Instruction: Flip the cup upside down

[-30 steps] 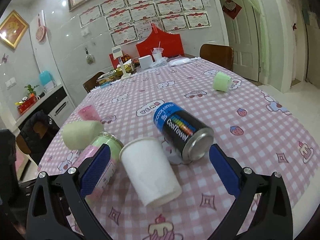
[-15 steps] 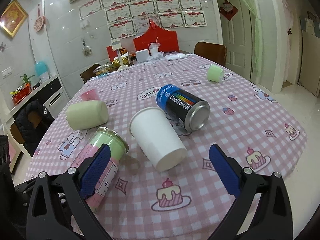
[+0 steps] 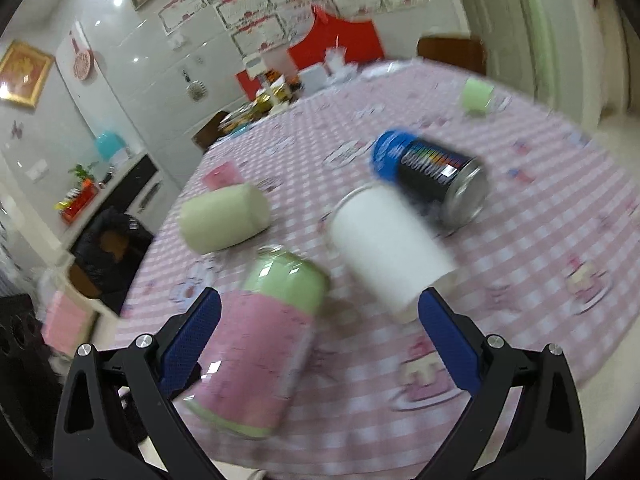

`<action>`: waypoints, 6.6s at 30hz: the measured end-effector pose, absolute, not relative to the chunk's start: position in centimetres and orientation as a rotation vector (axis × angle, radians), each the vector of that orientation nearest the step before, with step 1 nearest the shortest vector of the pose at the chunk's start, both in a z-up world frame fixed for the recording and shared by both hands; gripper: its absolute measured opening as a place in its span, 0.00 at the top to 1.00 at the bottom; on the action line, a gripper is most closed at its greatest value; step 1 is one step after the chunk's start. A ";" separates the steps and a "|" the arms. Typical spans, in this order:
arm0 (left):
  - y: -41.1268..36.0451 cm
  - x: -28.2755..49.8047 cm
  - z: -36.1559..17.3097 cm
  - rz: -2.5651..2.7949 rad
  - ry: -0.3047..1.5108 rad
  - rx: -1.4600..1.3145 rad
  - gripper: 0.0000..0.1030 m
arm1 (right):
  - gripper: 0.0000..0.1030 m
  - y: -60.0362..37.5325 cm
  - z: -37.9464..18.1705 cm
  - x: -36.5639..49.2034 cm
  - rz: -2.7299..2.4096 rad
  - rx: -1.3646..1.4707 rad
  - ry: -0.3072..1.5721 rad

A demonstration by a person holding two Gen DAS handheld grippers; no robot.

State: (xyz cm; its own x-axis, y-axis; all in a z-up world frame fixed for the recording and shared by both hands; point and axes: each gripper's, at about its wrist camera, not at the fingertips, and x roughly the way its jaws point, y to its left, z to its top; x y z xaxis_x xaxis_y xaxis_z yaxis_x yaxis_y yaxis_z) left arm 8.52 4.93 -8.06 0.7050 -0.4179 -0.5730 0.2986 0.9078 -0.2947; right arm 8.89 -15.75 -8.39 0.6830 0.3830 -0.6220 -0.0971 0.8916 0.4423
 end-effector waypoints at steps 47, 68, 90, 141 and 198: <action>6.9 10.9 -9.0 -0.253 0.677 -0.195 0.34 | 0.32 -9.9 -6.8 9.6 0.160 -0.016 0.523; 6.3 9.6 -8.3 -0.213 0.666 -0.134 0.34 | 0.21 -10.4 -6.7 7.9 0.243 0.074 0.523; 3.9 5.1 -4.1 -0.178 0.535 -0.055 0.33 | 0.15 -14.6 -3.4 1.3 0.178 0.123 0.369; -0.2 0.1 -0.5 -0.115 0.215 0.074 0.23 | 0.07 -16.9 -3.9 -2.6 0.030 -0.002 0.180; -0.3 -0.1 -0.7 -0.117 0.204 0.080 0.23 | 0.07 -16.9 -4.2 -2.6 0.032 0.015 0.198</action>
State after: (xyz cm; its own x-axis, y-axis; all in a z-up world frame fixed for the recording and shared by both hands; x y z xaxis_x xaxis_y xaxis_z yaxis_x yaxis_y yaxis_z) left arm -0.11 -0.35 -0.68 0.9725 -0.1075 -0.2066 0.1239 0.9900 0.0678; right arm -2.63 -16.93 -4.17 0.9799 0.0333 -0.1965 -0.0304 0.9994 0.0181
